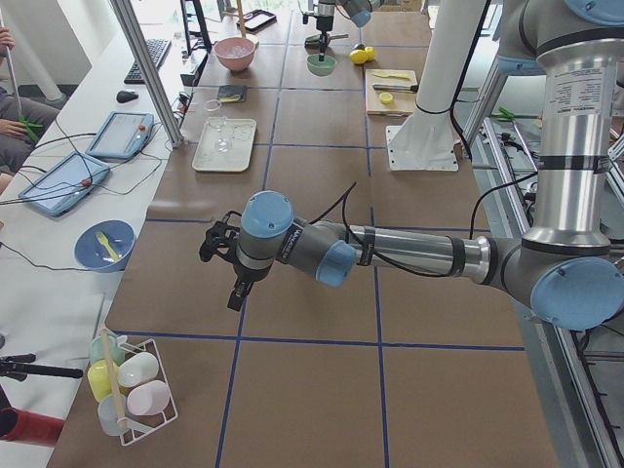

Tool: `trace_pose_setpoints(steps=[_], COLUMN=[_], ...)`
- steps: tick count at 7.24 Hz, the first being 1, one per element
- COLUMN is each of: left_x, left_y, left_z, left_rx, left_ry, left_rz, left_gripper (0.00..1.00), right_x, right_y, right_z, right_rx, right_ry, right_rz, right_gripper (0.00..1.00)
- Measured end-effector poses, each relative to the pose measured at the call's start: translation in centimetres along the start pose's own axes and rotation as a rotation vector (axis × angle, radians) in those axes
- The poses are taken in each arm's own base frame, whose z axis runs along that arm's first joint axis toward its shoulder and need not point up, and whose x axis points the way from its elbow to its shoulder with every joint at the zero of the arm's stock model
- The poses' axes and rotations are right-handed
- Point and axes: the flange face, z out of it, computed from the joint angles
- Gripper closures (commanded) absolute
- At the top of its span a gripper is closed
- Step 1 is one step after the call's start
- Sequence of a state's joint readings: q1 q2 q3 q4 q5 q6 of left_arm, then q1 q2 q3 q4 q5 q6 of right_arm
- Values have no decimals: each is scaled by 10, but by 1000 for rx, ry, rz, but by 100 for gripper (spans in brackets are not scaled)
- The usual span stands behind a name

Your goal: Pour ice into bowl

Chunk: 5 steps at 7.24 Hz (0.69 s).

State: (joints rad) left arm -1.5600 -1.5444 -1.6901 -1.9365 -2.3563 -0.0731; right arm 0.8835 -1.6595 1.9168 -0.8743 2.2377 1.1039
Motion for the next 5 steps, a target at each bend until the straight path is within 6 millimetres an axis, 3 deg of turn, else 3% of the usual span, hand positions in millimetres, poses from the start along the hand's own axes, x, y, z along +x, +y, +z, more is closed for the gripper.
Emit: trace_pose_setpoints(steps=[2, 4, 5], left_x=[-2, -6, -8], left_y=[1, 4, 5], left_z=[2, 5, 7], left_rx=[-4, -12, -16], left_ry=[0, -1, -1], left_rz=[-4, -12, -15], left_gripper=[0, 0, 0], right_x=[-136, -296, -357], right_y=[-14, -4, 2], right_z=[36, 98, 131], right_rx=[-27, -36, -45], right_ry=[-95, -22, 25], right_rz=[56, 88, 104], right_gripper=[100, 100, 100])
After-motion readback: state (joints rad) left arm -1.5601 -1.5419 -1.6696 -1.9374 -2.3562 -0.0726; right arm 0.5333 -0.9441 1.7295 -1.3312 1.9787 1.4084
